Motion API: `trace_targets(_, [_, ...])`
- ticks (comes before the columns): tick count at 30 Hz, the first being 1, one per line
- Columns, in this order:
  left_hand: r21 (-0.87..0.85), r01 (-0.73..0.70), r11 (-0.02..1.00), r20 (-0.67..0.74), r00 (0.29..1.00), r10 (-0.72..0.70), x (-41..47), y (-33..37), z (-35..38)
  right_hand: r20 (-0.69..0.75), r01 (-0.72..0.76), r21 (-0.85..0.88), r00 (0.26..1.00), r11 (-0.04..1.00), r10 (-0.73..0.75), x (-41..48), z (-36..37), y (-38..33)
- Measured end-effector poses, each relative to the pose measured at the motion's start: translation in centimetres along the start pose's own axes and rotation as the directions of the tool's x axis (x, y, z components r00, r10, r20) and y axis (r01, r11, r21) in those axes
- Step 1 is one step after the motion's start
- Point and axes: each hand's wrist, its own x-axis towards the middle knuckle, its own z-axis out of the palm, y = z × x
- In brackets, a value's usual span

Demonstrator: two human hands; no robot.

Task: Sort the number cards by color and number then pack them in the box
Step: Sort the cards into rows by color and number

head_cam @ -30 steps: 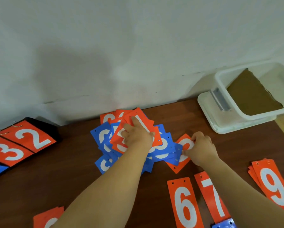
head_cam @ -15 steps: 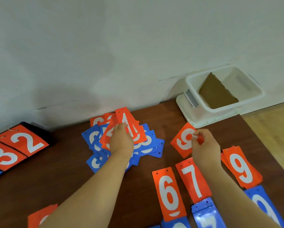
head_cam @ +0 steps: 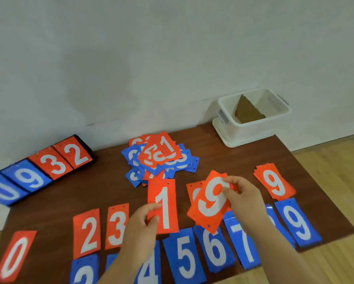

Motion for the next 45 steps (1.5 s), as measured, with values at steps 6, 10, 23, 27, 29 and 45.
trace_targets(6, [0.001,0.061,0.998,-0.047,0.997,-0.061,-6.1,-3.1,-1.8,0.188,0.003,0.021,0.982,1.0,-0.007,-5.6,3.2,1.4])
trace_targets(10, [-0.096,0.065,0.993,-0.049,0.996,-0.07,-7.9,-3.7,-2.8,0.268,0.033,-0.023,0.963,0.999,-0.026,-8.3,5.4,1.2])
trace_targets(23, [-0.261,-0.05,0.964,-0.327,0.944,-0.039,-9.4,-7.8,-14.2,0.575,0.217,-0.183,0.815,0.959,-0.075,-16.4,14.8,-3.3])
trace_targets(27, [-0.251,-0.018,0.968,-0.325,0.943,-0.066,-9.6,-11.6,-19.7,0.748,0.291,-0.254,0.663,0.923,-0.003,-18.9,19.1,-5.6])
trace_targets(29, [-0.269,-0.027,0.963,-0.299,0.953,-0.057,-9.9,-13.4,-21.7,0.717,0.278,-0.213,0.696,0.937,-0.044,-19.6,21.5,-6.5])
trace_targets(45, [-0.003,0.084,0.996,-0.283,0.956,-0.081,-3.1,-26.3,-29.0,0.426,0.228,-0.334,0.902,0.915,-0.07,-21.2,31.1,-2.1])
